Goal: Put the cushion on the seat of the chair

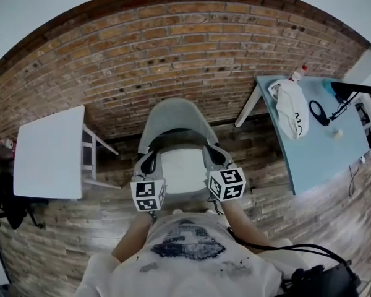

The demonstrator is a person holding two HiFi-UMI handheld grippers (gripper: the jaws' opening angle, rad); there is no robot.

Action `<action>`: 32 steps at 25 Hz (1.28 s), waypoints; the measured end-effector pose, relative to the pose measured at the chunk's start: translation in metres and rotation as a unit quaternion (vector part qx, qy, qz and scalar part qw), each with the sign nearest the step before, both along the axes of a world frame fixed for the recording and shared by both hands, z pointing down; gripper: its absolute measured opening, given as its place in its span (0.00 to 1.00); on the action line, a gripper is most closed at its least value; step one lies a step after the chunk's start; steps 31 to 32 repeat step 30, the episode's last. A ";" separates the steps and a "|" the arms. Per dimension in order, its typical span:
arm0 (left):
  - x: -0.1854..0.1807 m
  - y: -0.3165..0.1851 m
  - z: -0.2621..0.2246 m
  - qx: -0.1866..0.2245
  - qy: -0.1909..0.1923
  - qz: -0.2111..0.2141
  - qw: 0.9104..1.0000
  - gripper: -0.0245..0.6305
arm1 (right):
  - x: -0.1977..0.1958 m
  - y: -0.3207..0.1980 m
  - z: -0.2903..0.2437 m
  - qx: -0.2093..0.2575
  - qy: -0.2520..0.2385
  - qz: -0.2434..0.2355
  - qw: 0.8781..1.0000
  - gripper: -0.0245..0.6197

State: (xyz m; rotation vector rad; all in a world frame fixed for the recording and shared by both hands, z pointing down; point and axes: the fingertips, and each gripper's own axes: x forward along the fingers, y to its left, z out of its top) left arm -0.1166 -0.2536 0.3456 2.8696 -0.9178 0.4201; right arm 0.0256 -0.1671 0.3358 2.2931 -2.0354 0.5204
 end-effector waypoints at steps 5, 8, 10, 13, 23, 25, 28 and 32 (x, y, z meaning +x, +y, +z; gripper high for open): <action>0.001 0.000 -0.006 0.002 0.006 -0.003 1.000 0.03 | -0.007 -0.002 -0.006 -0.001 0.009 -0.013 1.000 0.04; 0.000 0.000 -0.006 0.002 0.007 -0.007 1.000 0.03 | -0.008 -0.002 -0.004 -0.005 0.008 -0.016 1.000 0.03; -0.001 0.001 -0.004 0.000 0.005 -0.008 1.000 0.02 | -0.009 -0.001 -0.001 -0.007 0.006 -0.016 1.000 0.03; -0.001 0.004 -0.002 -0.004 0.001 -0.008 1.000 0.03 | -0.009 0.001 0.000 -0.009 0.004 -0.017 1.000 0.03; 0.003 0.005 0.002 -0.010 0.002 -0.001 1.000 0.03 | -0.008 0.000 0.005 -0.014 0.000 -0.015 1.000 0.03; 0.005 0.006 0.003 -0.011 0.000 0.001 1.000 0.03 | -0.008 0.001 0.006 -0.016 -0.001 -0.014 1.000 0.03; 0.006 0.006 0.006 -0.013 -0.001 0.004 1.000 0.03 | -0.007 0.001 0.008 -0.017 0.000 -0.013 1.000 0.03; 0.006 0.005 0.008 -0.014 -0.003 0.004 1.000 0.03 | -0.007 0.001 0.009 -0.017 -0.001 -0.012 1.000 0.03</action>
